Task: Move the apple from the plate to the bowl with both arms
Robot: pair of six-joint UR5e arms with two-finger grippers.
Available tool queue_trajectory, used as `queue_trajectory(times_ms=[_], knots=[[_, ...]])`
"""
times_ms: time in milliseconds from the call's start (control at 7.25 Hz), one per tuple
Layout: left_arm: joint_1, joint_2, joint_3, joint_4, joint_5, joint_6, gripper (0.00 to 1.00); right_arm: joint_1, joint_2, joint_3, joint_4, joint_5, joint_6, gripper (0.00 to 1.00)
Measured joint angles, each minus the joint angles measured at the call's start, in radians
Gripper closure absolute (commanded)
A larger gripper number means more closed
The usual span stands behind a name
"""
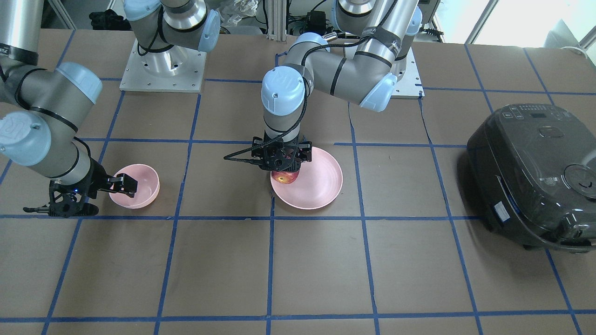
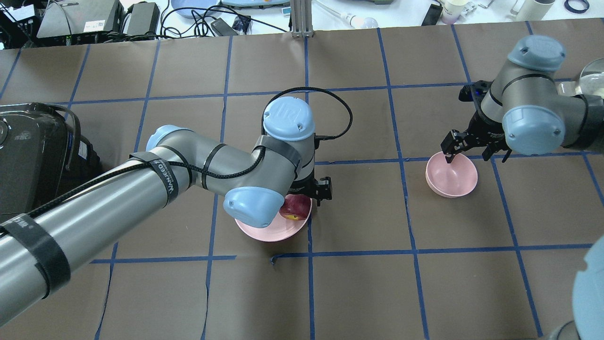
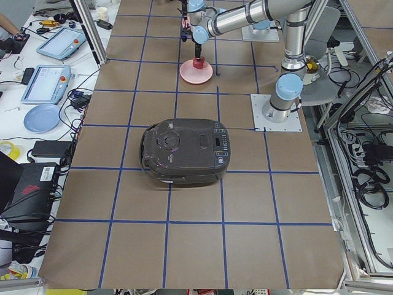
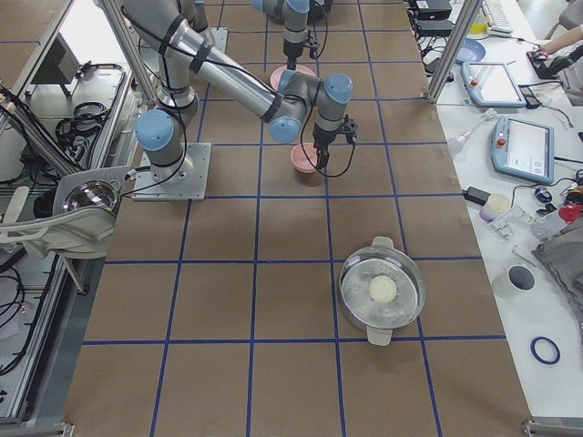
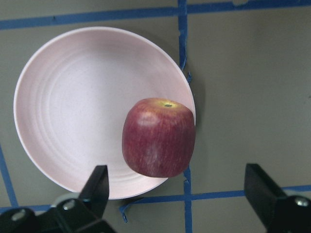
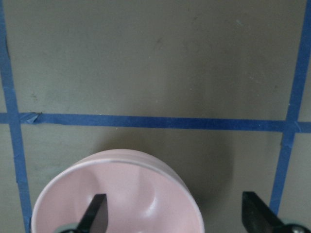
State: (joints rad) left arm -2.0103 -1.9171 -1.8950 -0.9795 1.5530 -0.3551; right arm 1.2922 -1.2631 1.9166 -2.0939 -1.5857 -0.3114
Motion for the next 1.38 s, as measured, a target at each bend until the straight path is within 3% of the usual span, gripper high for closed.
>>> queue_trajectory(times_ms=[138,276,966,1379], knots=[[0.000,-0.015,-0.036,0.056,0.013,0.007,0.23,-0.001,0.017,0.003,-0.001,0.000,-0.002,0.83],[0.000,-0.023,-0.057,0.101,0.020,0.012,0.41,-0.002,0.024,0.007,0.001,0.000,-0.004,1.00],[0.023,0.001,0.002,0.129,0.016,0.015,0.41,-0.017,-0.019,-0.034,0.128,0.013,0.011,1.00],[0.127,0.051,0.076,0.007,0.015,0.068,0.47,0.097,-0.042,-0.084,0.205,0.113,0.112,1.00]])
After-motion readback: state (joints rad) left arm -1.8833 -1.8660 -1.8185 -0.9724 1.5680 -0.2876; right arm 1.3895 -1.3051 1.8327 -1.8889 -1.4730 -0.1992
